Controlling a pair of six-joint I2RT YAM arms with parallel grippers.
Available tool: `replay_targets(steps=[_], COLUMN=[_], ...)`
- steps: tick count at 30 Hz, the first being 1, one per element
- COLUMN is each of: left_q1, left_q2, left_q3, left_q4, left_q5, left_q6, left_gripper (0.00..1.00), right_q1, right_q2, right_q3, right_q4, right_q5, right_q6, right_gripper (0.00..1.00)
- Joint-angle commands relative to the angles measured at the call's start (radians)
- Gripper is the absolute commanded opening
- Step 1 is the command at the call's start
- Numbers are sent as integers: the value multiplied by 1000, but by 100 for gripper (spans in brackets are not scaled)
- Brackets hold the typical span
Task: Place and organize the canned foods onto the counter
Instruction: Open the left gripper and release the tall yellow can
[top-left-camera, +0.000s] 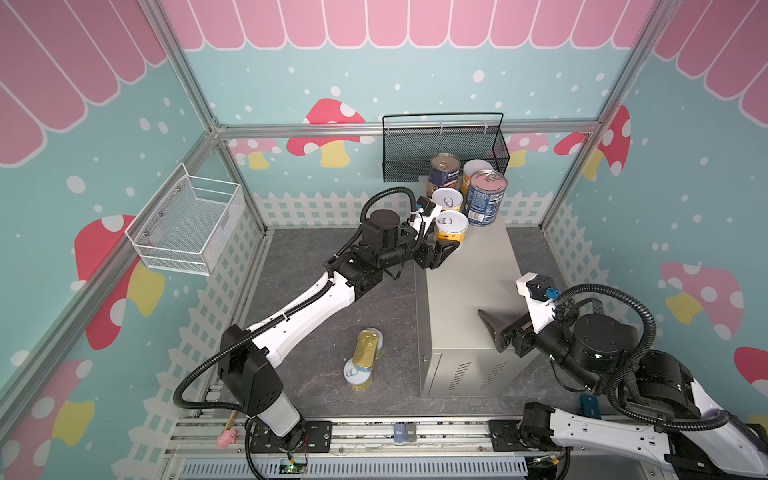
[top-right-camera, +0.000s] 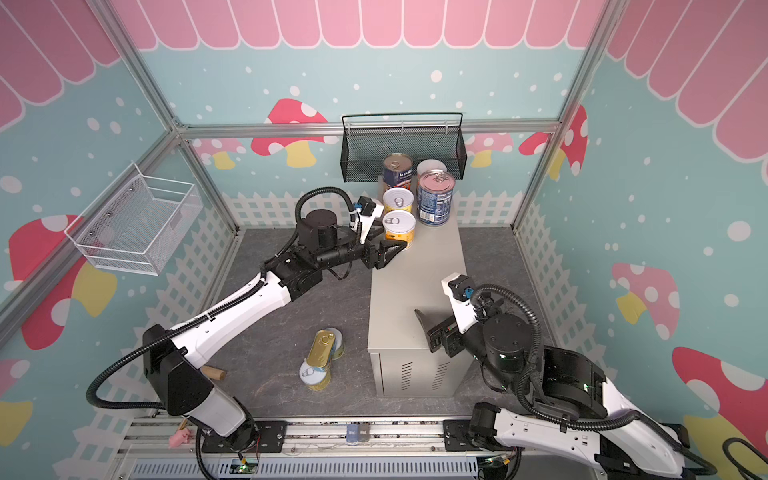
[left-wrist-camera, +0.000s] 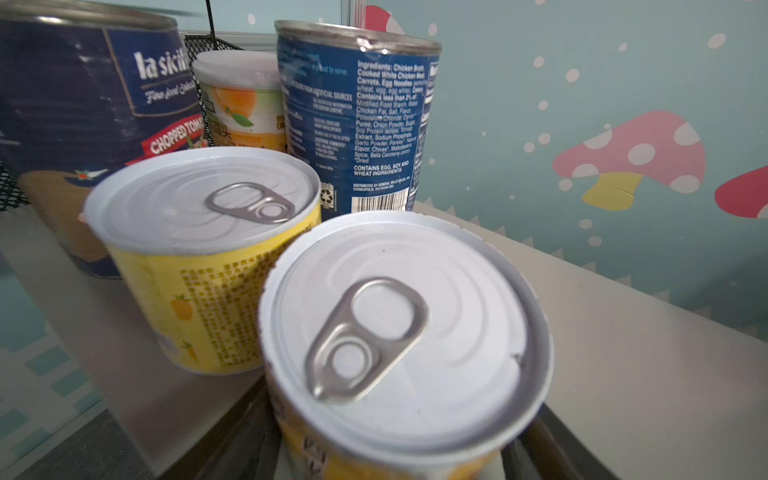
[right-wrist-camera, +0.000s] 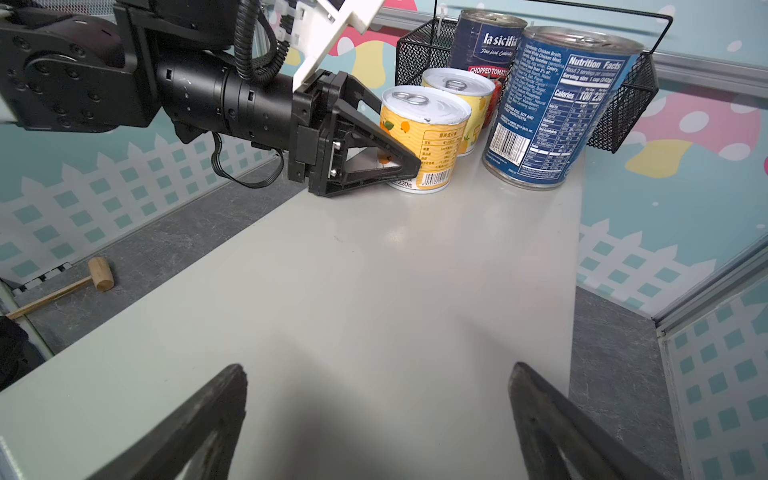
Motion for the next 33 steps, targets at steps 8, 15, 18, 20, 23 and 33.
replay_targets(steps=[8, 15, 18, 20, 23, 33], left_q1=[8, 8, 8, 8, 8, 8], left_q2=[56, 59, 61, 61, 62, 59], left_q3=[13, 17, 19, 19, 19, 14], left_q4=[-37, -40, -42, -43, -48, -52], left_q5=[23, 26, 26, 30, 36, 46], left_q6=[23, 21, 19, 18, 18, 12], left_gripper=[75, 75, 75, 75, 75, 75], right_q1=[-2, -2, -1, -2, -2, -2], right_q2=[-14, -14, -14, -14, -15, -15], right_q3=[-16, -18, -16, -16, -18, -18], right_q4=[19, 20, 20, 21, 27, 31], right_q5=[8, 7, 9, 9, 10, 8], right_q6=[11, 8, 6, 3, -1, -6], right_gripper=[99, 99, 99, 99, 99, 99])
